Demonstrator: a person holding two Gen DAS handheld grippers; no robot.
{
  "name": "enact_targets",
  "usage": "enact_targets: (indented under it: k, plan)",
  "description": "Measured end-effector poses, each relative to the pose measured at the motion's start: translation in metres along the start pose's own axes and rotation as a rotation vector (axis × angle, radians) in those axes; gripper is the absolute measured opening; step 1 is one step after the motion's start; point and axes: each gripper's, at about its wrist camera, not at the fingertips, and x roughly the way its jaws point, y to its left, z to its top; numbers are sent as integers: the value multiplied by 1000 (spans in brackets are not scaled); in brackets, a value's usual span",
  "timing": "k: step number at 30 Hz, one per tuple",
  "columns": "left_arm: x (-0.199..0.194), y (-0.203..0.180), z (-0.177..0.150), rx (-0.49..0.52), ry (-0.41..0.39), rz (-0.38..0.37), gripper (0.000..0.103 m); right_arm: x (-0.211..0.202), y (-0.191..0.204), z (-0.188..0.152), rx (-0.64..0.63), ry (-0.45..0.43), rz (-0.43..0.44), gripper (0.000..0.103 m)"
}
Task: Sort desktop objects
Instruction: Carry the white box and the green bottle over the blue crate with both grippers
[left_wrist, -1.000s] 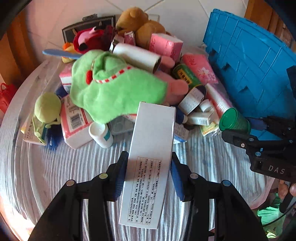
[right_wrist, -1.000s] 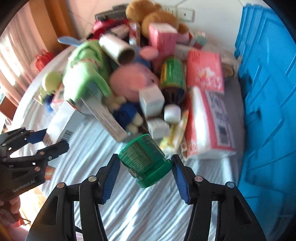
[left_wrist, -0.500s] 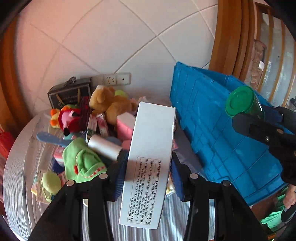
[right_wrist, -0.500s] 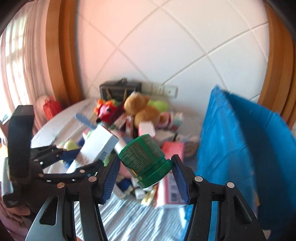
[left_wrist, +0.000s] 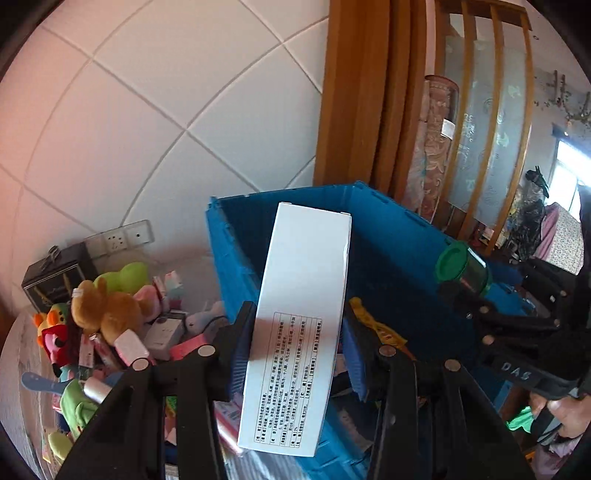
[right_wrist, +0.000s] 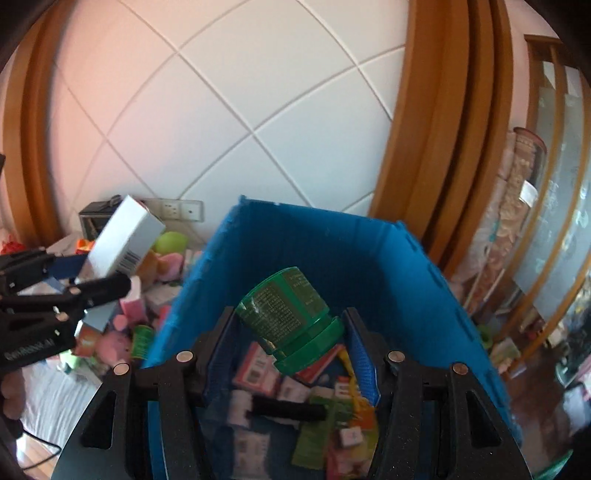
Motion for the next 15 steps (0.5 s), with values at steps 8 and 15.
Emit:
enact_targets:
  k: [8,15]
  plan:
    - [113,-78,17,46,319,-49,44,66,-95,-34,-2,246,-57,56]
    - [162,-93,-9,110,551,-37,44,97,-129,-63,-25,377,31,56]
